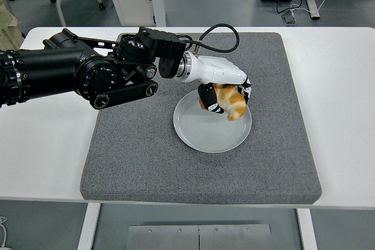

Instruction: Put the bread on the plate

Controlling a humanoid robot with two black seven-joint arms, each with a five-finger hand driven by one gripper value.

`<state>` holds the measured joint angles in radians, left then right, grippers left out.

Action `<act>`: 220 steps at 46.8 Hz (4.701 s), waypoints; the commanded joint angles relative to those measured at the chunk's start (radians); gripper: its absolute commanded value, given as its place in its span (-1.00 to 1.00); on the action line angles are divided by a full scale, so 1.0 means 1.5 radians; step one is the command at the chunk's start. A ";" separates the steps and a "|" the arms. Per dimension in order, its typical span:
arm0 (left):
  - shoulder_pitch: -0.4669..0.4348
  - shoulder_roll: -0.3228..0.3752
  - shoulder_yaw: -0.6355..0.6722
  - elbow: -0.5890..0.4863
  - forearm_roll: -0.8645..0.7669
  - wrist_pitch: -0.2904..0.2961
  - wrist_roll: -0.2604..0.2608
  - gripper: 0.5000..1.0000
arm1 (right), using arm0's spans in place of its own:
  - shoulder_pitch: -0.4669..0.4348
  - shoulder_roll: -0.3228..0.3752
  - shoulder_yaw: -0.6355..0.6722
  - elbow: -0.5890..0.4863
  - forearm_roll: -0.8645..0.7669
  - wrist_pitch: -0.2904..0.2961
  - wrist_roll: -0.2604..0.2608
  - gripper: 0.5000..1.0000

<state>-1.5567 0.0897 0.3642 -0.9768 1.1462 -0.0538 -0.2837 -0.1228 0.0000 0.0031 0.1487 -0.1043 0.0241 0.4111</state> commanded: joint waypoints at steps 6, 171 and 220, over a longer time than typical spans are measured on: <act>0.027 0.000 0.002 0.005 0.003 0.006 0.000 -1.00 | 0.000 0.000 0.000 0.000 0.000 0.000 0.000 1.00; 0.238 0.015 -0.572 0.418 -0.712 -0.040 0.010 0.90 | 0.000 0.000 0.000 0.000 0.000 -0.001 0.000 1.00; 0.354 -0.021 -0.676 0.459 -0.746 -0.099 0.004 0.89 | -0.001 0.000 0.003 0.007 0.000 0.002 0.000 1.00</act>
<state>-1.0319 0.0677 -0.6518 -0.2882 0.0279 -0.2026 -0.2785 -0.1226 0.0000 0.0045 0.1606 -0.1043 0.0283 0.4111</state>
